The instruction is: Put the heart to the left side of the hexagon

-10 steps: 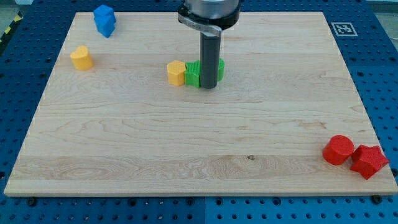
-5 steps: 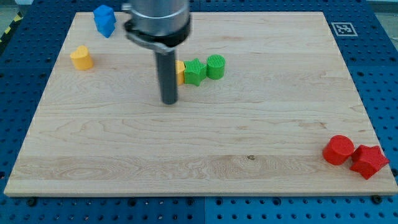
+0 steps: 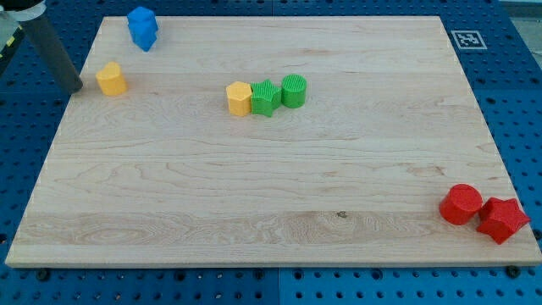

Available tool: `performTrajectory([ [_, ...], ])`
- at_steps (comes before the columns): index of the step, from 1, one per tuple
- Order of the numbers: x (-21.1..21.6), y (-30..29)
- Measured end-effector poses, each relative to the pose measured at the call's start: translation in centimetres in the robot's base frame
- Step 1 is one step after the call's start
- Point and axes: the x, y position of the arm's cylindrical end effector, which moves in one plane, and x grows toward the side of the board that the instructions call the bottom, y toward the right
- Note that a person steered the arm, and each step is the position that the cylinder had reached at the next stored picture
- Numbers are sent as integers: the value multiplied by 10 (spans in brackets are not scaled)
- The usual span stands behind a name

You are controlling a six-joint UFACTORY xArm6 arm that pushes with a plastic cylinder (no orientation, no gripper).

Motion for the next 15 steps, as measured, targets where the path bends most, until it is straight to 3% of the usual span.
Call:
performTrajectory([
  [2,0,46],
  [3,-10,13],
  [4,-27,16],
  [7,37,117],
  [8,37,95],
  [10,5,51],
  [13,-16,101],
  [15,-57,98],
])
